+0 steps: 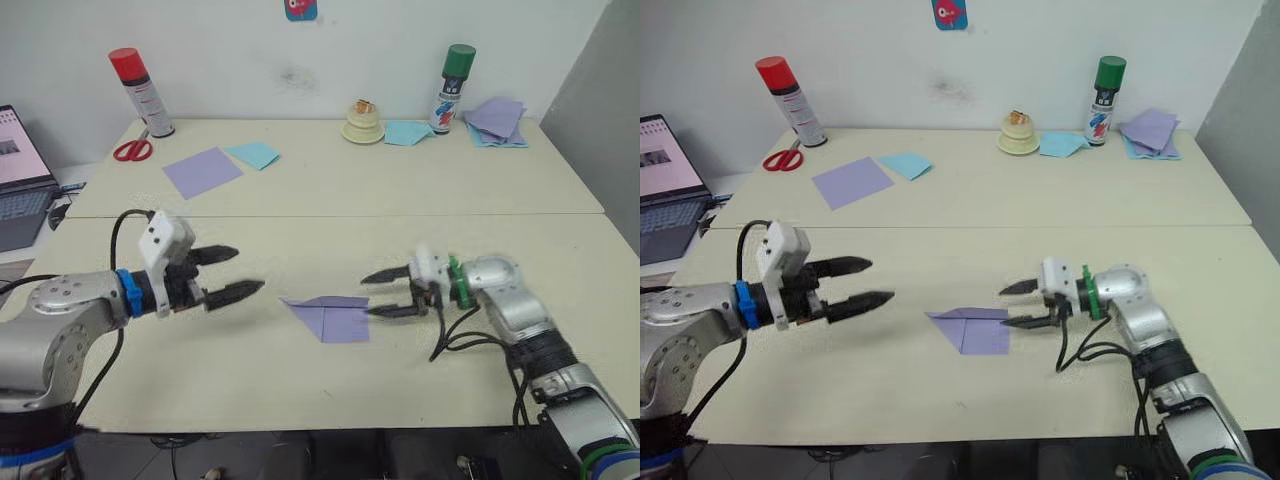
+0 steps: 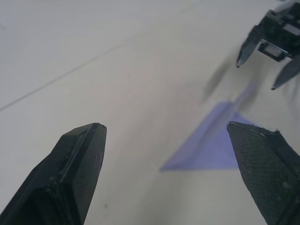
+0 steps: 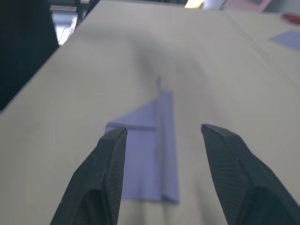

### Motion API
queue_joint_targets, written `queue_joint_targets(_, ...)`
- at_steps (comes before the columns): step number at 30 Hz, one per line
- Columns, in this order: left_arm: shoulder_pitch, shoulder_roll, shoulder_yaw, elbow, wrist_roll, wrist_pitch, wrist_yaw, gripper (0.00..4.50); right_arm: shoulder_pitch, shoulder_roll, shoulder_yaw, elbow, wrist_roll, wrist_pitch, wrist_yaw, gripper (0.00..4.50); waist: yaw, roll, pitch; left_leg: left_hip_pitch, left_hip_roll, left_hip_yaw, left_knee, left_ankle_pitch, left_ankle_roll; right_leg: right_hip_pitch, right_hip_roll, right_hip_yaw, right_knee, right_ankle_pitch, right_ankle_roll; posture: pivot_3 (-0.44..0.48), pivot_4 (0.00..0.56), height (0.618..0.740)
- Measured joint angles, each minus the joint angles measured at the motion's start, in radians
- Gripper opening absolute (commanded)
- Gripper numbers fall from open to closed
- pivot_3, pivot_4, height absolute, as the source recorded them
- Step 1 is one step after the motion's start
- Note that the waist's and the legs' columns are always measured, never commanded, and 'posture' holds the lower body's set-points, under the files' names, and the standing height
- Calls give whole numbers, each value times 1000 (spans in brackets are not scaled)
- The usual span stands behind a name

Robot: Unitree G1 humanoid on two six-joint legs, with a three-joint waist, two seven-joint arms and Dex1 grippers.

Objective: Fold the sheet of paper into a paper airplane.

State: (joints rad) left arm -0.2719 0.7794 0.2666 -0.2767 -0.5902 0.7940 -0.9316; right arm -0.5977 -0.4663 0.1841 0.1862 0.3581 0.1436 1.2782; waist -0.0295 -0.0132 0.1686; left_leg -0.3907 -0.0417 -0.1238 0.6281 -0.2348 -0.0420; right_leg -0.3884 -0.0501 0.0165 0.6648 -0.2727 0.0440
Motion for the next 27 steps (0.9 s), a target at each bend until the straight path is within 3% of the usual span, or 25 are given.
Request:
queue_joint_targets(2,-47,-29,-74,49,27,-34,1,3294,-32,45,-45,-30,44,133,-102,2199,-5,0,0,0,1,0,0,0,0,0,0,1,0,0,-1,0,150,740)
queue_joint_targets(8,-136,-103,-262,181,117,-135,-24,1340,10,77,75,-14,-99,181,-227,0,-3,0,0,-4,-1,2,0,0,0,-4,0,1,-1,0,0,0,150,740)
queue_joint_targets(10,-139,-105,-309,208,145,-163,-44,712,36,83,103,-14,-124,193,-242,0,-4,0,0,-6,-1,3,0,1,-2,-7,-1,2,0,0,0,0,150,740)
queue_joint_targets(17,-65,-111,-462,213,203,-196,-109,712,148,68,207,-123,-183,236,-253,0,-4,0,0,-6,-1,1,1,0,0,-7,-1,0,1,0,0,0,150,740)
queue_joint_targets(27,-58,-148,-492,248,285,-280,-98,712,155,53,241,-114,-297,93,-280,0,-3,-1,0,0,-1,1,1,0,0,0,0,0,1,0,0,0,150,740)
